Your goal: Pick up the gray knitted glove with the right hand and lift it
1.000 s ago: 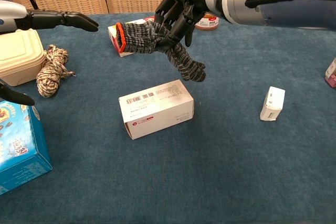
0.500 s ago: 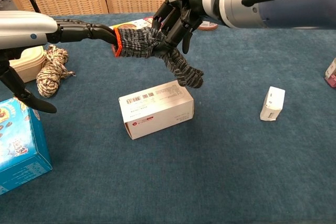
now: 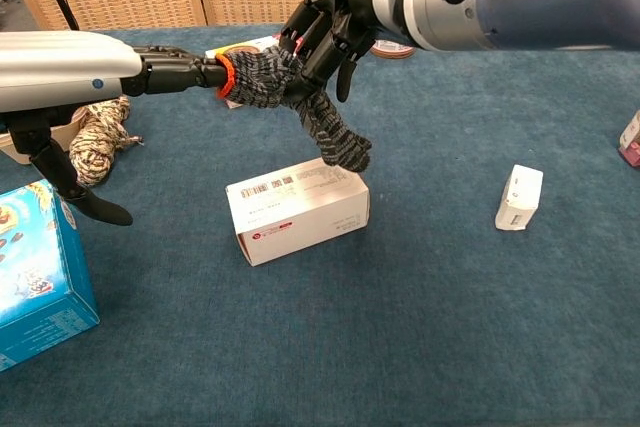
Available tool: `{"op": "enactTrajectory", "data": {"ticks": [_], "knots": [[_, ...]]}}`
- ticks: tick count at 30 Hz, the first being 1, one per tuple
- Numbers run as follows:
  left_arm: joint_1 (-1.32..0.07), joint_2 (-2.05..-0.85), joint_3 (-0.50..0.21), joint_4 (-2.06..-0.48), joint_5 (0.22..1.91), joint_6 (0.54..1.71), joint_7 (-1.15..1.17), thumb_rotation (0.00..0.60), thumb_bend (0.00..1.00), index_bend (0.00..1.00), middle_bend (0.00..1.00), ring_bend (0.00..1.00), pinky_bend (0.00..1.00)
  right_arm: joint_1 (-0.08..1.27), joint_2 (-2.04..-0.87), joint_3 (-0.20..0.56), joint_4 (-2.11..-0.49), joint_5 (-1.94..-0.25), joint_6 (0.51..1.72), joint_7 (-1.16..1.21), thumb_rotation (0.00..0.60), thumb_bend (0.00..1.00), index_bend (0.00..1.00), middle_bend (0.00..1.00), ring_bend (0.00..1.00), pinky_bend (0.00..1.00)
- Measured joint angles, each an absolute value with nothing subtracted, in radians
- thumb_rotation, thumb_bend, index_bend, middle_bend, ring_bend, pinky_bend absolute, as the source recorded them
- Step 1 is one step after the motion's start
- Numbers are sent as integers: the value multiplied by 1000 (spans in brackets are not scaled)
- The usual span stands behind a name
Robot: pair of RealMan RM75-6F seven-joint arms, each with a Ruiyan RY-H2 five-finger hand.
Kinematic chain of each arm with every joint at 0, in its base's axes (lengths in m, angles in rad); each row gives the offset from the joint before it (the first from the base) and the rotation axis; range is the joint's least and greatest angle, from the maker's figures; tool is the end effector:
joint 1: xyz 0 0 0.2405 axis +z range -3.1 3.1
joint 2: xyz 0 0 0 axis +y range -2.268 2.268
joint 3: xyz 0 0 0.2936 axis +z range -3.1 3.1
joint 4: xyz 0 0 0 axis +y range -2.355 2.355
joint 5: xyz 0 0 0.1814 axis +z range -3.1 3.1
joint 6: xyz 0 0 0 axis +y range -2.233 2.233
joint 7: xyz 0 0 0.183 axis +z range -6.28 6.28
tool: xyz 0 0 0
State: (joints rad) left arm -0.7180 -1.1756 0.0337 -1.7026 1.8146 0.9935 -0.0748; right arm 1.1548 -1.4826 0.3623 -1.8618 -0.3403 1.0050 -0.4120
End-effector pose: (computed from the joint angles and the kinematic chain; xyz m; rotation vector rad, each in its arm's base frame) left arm -0.1419 0.3092 0.0678 -2.3800 -0.6856 -1.0678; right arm -0.0073 -0.4072 0.0015 1.8095 -1.5033 1.0501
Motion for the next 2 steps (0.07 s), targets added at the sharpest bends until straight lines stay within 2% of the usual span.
{"op": "enactTrajectory", "data": {"ticks": [2], "knots": [[-719, -1179, 32, -1705, 1804, 991, -60, 600, 0, 0, 0, 0, 0, 1154, -1480, 362, -1863, -340, 1005, -408, 600, 395, 560, 556, 485, 493]]}}
